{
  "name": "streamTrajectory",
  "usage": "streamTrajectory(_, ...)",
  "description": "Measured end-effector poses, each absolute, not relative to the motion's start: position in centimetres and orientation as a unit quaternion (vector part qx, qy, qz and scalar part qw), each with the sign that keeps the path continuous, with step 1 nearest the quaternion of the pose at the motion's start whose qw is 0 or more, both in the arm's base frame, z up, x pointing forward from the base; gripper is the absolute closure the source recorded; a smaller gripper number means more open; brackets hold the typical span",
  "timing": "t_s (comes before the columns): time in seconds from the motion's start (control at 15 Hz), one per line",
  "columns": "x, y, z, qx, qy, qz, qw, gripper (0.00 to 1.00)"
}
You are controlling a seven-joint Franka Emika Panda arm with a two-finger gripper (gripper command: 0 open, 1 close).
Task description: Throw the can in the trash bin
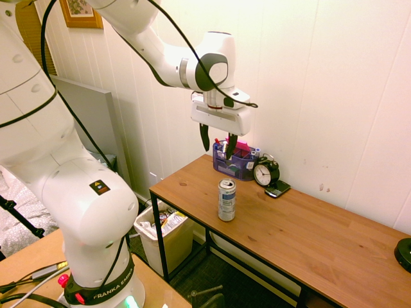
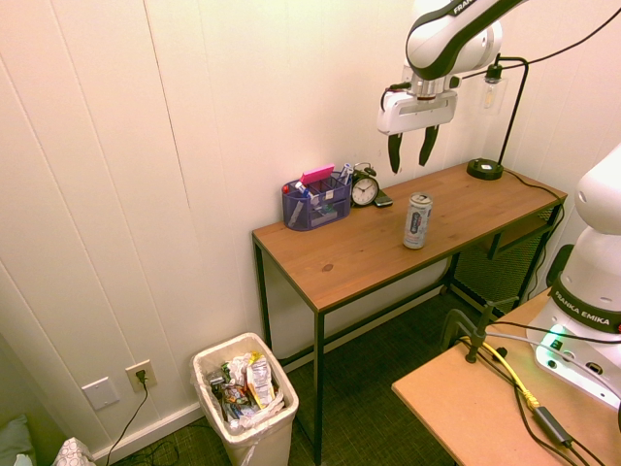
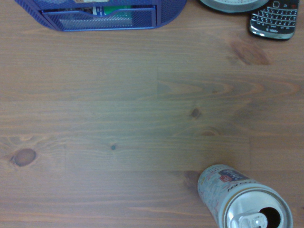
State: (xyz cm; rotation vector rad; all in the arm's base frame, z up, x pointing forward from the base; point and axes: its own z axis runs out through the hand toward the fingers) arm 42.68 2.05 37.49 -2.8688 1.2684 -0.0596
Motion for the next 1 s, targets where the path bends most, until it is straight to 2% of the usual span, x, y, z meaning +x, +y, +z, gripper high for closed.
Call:
streamTrajectory(0.27,42.9,1.6,36.7,-0.910,0.414,-0.011,0.004,0.00)
streamTrajectory(0.67,42.4,-0.2,30.9,-0.899,0.436,0.026,-0.021,0.00)
streamTrajectory(1.0,41.7,-1.0,28.4,-0.898,0.439,0.022,-0.020,0.00)
